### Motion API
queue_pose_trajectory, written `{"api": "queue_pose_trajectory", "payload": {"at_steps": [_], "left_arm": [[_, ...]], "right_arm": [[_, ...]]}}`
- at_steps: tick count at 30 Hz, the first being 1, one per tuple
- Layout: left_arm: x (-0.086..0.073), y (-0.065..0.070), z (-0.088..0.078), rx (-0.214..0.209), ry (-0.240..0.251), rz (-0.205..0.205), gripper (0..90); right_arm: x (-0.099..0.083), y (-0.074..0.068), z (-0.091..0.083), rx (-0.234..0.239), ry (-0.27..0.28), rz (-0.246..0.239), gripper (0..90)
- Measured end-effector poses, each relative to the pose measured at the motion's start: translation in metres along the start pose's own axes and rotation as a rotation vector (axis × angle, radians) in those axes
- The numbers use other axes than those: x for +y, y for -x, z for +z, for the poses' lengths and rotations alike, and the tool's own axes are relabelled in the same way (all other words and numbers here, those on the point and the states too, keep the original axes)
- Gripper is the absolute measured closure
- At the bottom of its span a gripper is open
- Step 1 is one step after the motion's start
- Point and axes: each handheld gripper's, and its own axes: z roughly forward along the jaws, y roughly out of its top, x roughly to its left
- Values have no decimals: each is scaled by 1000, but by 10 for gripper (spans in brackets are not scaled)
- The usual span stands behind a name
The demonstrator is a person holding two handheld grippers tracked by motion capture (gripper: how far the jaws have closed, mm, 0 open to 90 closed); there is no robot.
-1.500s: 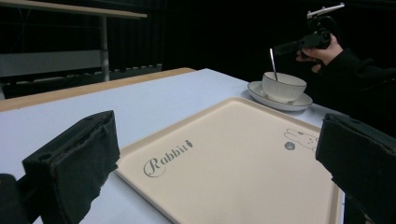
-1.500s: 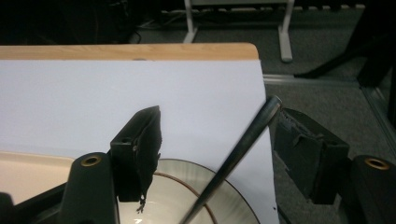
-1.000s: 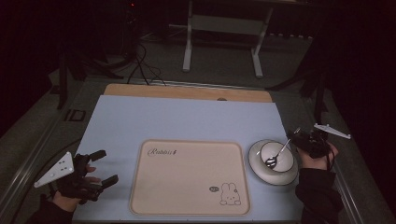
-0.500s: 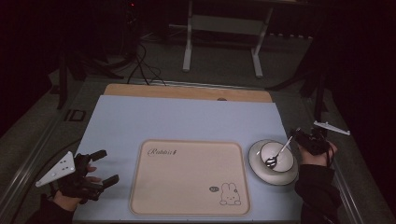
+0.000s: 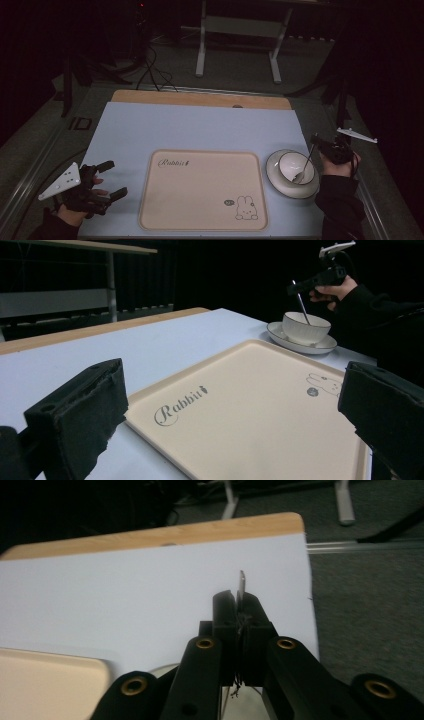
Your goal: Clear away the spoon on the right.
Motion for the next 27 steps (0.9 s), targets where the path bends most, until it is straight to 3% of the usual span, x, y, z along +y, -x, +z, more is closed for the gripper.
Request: {"api": "queue_pose_trajectory", "payload": {"at_steps": [9, 17, 27], "left_arm": [[0, 0, 0, 1, -3, 3, 0], [0, 1, 0, 0, -4, 5, 0], [0, 1, 0, 1, -5, 7, 0]], "right_arm": [[6, -18, -5, 55, -5, -46, 896], [7, -23, -8, 51, -2, -80, 897], [21, -28, -23, 60, 54, -118, 898]]}}
